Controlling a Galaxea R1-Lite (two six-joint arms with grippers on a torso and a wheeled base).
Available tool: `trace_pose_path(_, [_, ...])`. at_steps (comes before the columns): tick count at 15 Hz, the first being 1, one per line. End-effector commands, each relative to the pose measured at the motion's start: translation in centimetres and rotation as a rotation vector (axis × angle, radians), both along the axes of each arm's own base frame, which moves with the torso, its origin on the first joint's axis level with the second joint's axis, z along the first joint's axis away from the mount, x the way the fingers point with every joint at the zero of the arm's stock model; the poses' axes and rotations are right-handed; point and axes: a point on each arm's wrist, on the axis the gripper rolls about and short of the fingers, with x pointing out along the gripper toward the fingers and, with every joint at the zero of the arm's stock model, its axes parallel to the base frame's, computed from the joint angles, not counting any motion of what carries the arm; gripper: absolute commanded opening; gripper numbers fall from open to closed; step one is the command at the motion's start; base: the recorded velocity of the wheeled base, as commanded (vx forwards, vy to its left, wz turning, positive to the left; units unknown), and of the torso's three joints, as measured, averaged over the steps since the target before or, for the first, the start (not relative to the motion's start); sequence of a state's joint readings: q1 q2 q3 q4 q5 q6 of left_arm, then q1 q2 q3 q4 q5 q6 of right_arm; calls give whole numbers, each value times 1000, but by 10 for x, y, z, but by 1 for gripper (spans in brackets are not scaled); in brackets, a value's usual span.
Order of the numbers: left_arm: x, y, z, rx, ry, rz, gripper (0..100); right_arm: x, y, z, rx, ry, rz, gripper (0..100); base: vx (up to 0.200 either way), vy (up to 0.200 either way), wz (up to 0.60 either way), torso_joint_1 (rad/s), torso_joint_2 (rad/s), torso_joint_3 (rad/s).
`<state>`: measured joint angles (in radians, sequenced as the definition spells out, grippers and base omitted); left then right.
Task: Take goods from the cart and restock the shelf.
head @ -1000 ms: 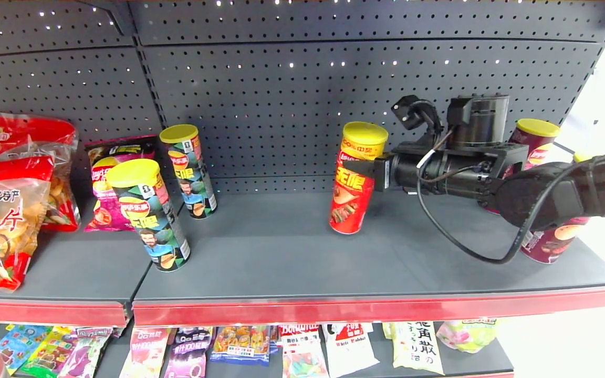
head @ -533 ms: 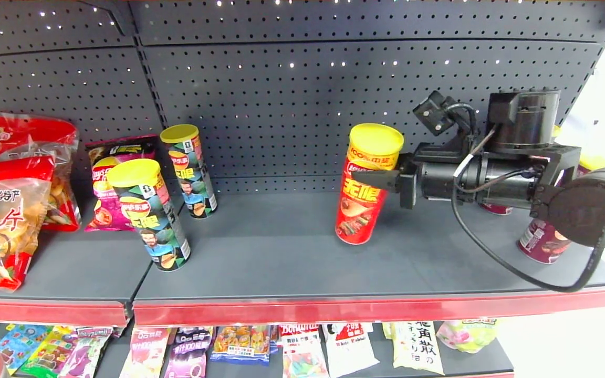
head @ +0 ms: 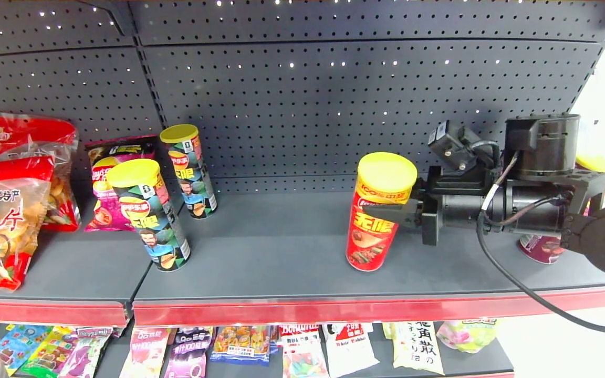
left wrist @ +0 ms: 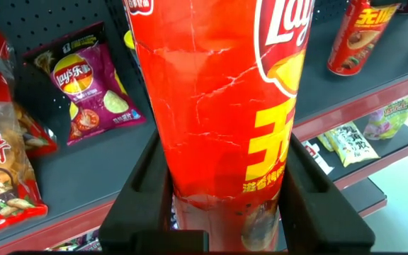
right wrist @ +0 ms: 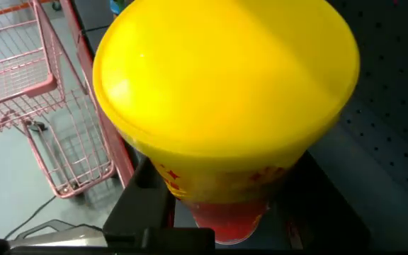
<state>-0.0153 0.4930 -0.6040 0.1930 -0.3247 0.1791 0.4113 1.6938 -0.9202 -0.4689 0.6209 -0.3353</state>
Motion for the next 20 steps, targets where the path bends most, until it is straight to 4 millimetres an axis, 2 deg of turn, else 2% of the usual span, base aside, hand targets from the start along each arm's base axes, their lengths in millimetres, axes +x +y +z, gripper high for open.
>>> trace_pose_path(1, [0, 0, 0, 0, 1, -1, 0, -2, -1, 0, 1, 3, 3, 0, 0, 0, 0, 0, 0, 0])
trace_pose_path(8, [1, 0, 4, -1, -3, 1, 0, 2, 1, -18, -20, 79, 22, 0, 0, 0, 0, 0, 0, 0])
trace_pose_path(20, [4, 0, 3, 0, 10, -1, 0, 4, 3, -24, 13, 157, 46, 0, 0, 0, 0, 0, 0, 0])
